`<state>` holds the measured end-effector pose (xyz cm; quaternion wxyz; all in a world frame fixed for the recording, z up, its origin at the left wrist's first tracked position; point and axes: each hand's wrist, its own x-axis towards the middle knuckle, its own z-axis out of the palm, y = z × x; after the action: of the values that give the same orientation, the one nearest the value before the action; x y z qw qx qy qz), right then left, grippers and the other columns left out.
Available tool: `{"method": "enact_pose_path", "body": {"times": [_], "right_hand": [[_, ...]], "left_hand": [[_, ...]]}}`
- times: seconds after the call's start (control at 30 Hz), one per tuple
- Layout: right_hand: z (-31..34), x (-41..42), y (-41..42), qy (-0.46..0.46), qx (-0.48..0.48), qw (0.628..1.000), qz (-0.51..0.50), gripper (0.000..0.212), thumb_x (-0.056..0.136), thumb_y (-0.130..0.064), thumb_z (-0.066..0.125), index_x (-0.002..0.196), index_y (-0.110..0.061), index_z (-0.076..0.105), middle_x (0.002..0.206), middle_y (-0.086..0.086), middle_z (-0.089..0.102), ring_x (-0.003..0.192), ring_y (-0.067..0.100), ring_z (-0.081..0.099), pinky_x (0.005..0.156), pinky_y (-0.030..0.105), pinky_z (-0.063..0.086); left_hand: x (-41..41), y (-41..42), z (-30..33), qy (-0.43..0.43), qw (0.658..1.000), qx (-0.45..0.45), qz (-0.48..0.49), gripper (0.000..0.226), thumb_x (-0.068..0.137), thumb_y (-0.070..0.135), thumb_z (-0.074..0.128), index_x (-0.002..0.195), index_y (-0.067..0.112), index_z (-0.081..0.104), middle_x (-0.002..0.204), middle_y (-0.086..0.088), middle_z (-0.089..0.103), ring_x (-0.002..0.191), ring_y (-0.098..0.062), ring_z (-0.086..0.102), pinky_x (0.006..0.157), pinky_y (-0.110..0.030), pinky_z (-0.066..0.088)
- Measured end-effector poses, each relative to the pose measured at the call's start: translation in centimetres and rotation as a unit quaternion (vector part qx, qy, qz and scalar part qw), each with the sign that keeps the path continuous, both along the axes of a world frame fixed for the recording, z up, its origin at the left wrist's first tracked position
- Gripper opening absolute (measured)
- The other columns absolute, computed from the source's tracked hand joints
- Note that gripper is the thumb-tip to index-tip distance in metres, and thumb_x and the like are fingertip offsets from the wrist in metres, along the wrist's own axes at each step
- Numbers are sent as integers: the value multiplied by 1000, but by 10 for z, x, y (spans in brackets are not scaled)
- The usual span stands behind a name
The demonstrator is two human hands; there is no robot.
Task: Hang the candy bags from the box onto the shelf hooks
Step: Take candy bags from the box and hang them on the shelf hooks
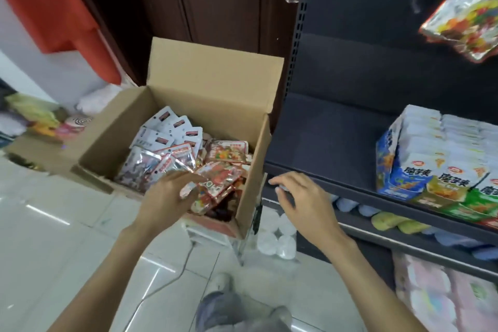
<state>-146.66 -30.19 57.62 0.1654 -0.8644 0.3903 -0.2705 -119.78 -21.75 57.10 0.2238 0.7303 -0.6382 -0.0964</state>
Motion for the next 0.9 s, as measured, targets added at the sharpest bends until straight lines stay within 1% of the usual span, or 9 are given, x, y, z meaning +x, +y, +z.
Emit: {"method": "enact_pose_path", "body": {"times": [0.07, 0.13, 0.27, 0.33, 0.43, 0.6, 0.73, 0.8, 0.9], "right_hand": [[5, 27, -4, 5, 10, 1000, 23, 18, 92, -18, 52, 101, -20, 67, 98, -8, 66, 91, 15, 63, 64, 33, 53], [7, 59, -12, 12, 19, 999, 41, 17, 93, -16, 54, 103, -19, 67, 101, -5, 66, 93, 16, 62, 67, 32, 51], [-12, 128, -42, 87, 111, 990, 32, 29, 97, -20, 53, 125, -20, 59, 127, -3, 57, 110, 16, 56, 82, 30, 44], [-31, 159, -59, 165, 169, 972, 3, 39, 98, -24, 50, 137, -22, 47, 141, -1, 45, 126, 20, 46, 94, 34, 43], [-56, 192, -75, 265, 238, 934, -25, 52, 98, -28, 50, 147, -22, 34, 153, 5, 29, 140, 28, 28, 108, 45, 36], [-82, 219, -91, 309, 293, 900, -91, 65, 96, -53, 46, 152, -31, 21, 160, 2, 13, 146, 30, 11, 112, 52, 22], [-108, 225, -97, 342, 338, 872, -86, 70, 95, -59, 42, 153, -37, 10, 163, -5, -1, 149, 28, -3, 115, 59, 18], [-112, 227, -95, 373, 293, 875, -99, 63, 97, -54, 43, 152, -35, 20, 162, -3, 11, 147, 29, 14, 112, 54, 29], [-109, 233, -93, 412, 192, 883, -120, 47, 102, -35, 43, 147, -30, 33, 150, 0, 39, 129, 30, 46, 97, 45, 45]], "left_hand": [[28, -1, -1, 4, 1000, -3, -5, 25, 78, 5, 77, 98, 20, 75, 93, 1, 71, 76, -22, 65, 62, -27, 48], [60, -10, -4, 12, 1000, 12, -1, 25, 79, 9, 76, 101, 18, 74, 98, -3, 72, 85, -23, 65, 67, -28, 47], [122, -48, -26, 3, 998, 61, -34, 33, 83, 18, 73, 115, 18, 68, 111, -6, 69, 100, -29, 62, 79, -37, 52], [144, -72, -35, -4, 993, 90, -73, 42, 83, 23, 73, 124, 19, 62, 117, -6, 66, 105, -28, 60, 82, -41, 53], [164, -104, -47, -33, 981, 132, -142, 55, 84, 37, 71, 134, 24, 52, 128, -4, 58, 116, -26, 52, 93, -39, 47], [172, -131, -66, -122, 940, 232, -219, 84, 79, 59, 66, 147, 26, 30, 144, -3, 37, 130, -24, 36, 106, -41, 34], [176, -135, -76, -100, 926, 264, -251, 94, 77, 51, 73, 149, 24, 19, 138, -7, 40, 125, -25, 42, 100, -37, 38], [178, -136, -79, -51, 929, 269, -250, 92, 77, 40, 76, 148, 25, 19, 135, -11, 46, 121, -28, 49, 96, -36, 41], [180, -138, -83, -23, 929, 277, -243, 90, 78, 34, 77, 147, 26, 20, 123, -15, 58, 108, -31, 58, 88, -37, 46]]}}
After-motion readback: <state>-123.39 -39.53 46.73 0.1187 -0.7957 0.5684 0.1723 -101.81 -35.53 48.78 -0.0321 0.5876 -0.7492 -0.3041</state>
